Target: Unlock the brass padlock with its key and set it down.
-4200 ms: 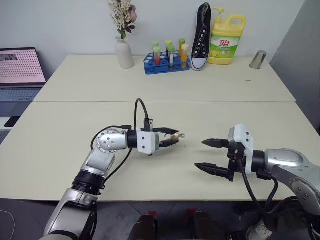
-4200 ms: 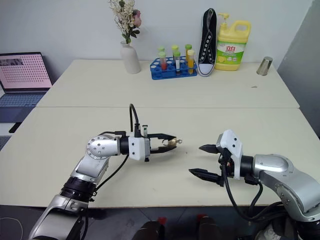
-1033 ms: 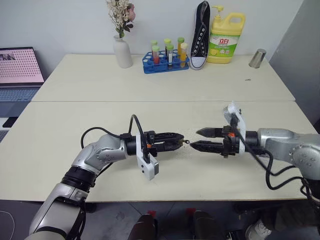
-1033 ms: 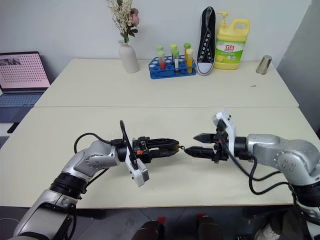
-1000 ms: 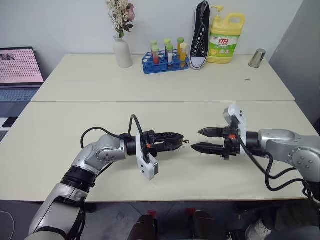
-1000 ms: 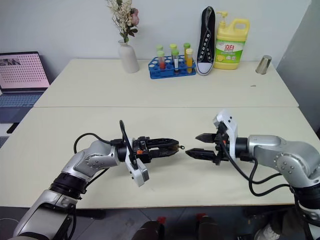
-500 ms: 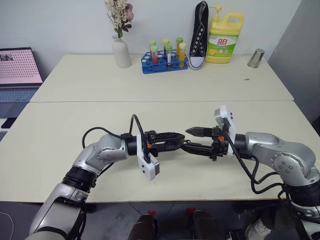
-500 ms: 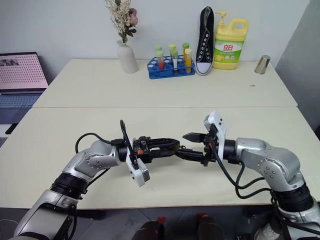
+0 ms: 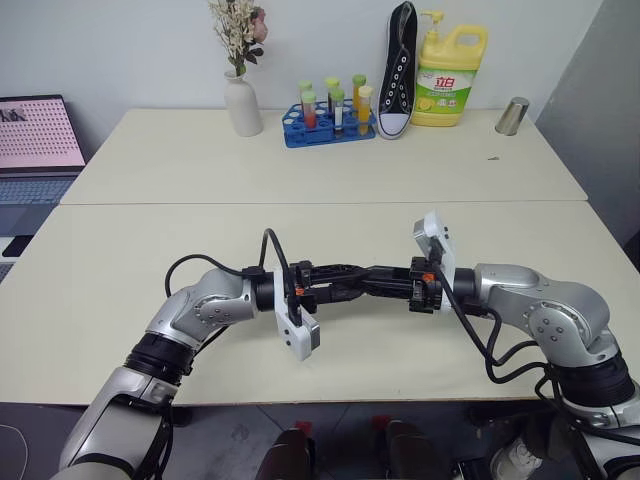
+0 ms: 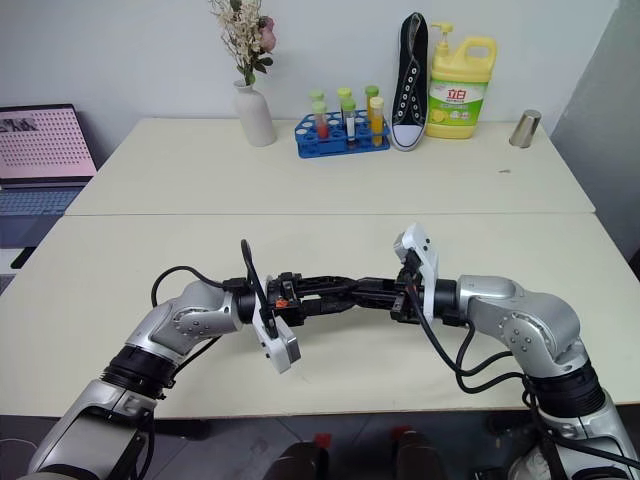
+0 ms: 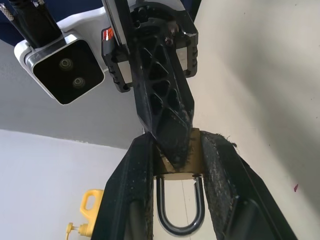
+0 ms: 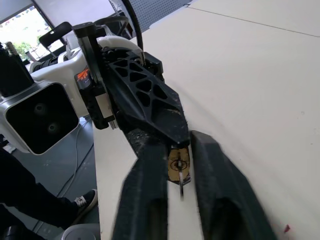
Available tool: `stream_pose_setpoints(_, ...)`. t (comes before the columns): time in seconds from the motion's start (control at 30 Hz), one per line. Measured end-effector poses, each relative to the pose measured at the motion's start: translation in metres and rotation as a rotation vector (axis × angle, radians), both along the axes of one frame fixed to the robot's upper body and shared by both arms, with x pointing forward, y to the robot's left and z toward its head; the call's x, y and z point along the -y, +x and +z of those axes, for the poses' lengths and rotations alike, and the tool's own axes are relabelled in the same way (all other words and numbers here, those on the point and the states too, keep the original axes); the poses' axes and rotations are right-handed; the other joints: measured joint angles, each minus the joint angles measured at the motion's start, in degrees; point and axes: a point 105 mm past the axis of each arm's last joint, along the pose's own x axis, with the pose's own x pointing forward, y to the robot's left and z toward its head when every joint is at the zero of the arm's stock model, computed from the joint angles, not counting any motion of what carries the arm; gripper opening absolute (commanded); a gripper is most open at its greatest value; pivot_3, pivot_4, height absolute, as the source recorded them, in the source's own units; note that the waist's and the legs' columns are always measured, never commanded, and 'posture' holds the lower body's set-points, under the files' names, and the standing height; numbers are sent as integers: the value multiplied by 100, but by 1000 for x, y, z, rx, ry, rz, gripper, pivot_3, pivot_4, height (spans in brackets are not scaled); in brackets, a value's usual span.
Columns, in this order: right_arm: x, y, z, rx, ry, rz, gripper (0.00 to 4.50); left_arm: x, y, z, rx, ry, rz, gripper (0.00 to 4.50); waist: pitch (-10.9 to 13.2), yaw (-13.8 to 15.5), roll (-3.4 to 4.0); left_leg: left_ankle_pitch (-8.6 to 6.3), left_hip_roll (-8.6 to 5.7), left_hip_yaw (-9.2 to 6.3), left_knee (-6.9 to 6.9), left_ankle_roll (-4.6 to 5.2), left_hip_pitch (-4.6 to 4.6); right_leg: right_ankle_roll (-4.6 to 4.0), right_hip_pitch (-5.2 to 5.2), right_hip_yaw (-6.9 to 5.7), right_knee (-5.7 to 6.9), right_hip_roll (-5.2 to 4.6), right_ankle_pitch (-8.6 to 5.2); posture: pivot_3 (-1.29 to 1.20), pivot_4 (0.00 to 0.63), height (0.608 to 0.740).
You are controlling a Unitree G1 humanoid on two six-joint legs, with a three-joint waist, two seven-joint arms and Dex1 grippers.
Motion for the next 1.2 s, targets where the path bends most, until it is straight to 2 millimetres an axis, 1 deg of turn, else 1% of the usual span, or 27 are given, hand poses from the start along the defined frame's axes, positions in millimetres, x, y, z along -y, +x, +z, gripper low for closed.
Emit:
stream_pose_setpoints(0.3,0,0,0,1,-1,-1,139,0,0,-1,-3,-1,4,968,0,-1,0,0,0,0,0,0,0,0,0,0,1,0,0,0,150,740)
stream_pose_setpoints(0.37,-1,0,0,1,-1,1,139,-1,0,-1,-7,-4,4,1693,0,-1,0,0,0,0,0,0,0,0,0,1,1,0,0,0,150,740)
stream_pose_setpoints(0.5,-1,0,-1,3,-5,2,139,-7,-5,0,-54,-52,-1,2793,0,-7,0,0,3,0,0,0,0,0,-3,2,2,0,0,0,150,740)
stream_pose_setpoints(0.63,2,0,-1,4,-17,3,139,-11,-12,0,-65,-59,-12,4057,0,-3,0,0,4,1,0,0,0,0,-3,4,2,-2,0,0,150,740)
stream_pose_setpoints(0.67,4,1,-2,7,-26,-4,139,-11,-14,1,-66,-68,-17,4080,0,-2,1,0,4,0,0,0,0,0,-3,4,3,-3,0,0,150,740)
stream_pose_setpoints(0.73,11,4,-3,25,-60,-25,139,-12,-18,8,-78,-112,-20,3835,0,0,1,0,5,0,0,0,-1,0,-4,4,2,-4,0,0,150,740)
stream_pose_setpoints(0.8,19,8,-3,36,-79,-49,139,-16,-16,15,-113,-171,7,3321,0,-1,1,0,6,0,0,0,0,0,-3,4,2,-5,0,0,150,740)
stream_pose_setpoints(0.83,23,10,-3,43,-82,-62,139,-18,-14,19,-131,-193,22,2966,0,-1,0,0,5,0,0,0,0,0,-3,3,3,-4,0,0,150,740)
stream_pose_setpoints(0.9,24,10,-3,52,-87,-64,139,-20,-8,22,-177,-225,57,2380,0,-3,0,0,4,1,0,0,0,0,-3,3,4,-3,0,0,150,740)
stream_pose_setpoints(0.97,25,9,-5,46,-88,-61,139,-27,5,23,-285,-265,128,1673,0,-14,1,0,3,1,0,1,1,0,-3,2,5,0,0,0,150,740)
stream_pose_setpoints(1.0,26,9,-6,43,-88,-60,139,-30,10,23,-332,-280,154,1407,0,-14,1,0,4,1,0,1,1,0,-3,2,6,1,0,0,150,740)
stream_pose_setpoints(1.1,24,5,-4,52,-86,-40,139,-36,30,24,-556,-397,231,439,1,-13,1,0,4,0,3,1,-1,0,-3,2,7,0,0,0,150,740)
stream_pose_setpoints(1.17,22,3,-1,66,-85,-28,139,-34,36,21,-674,-416,241,0,1,-14,1,0,4,0,3,0,0,0,-2,1,6,0,0,0,150,740)
stream_pose_setpoints(1.2,22,2,-1,70,-83,-25,139,-32,37,17,-760,-413,244,0,1,-15,1,0,3,1,3,1,0,0,-2,2,6,0,0,0,150,740)
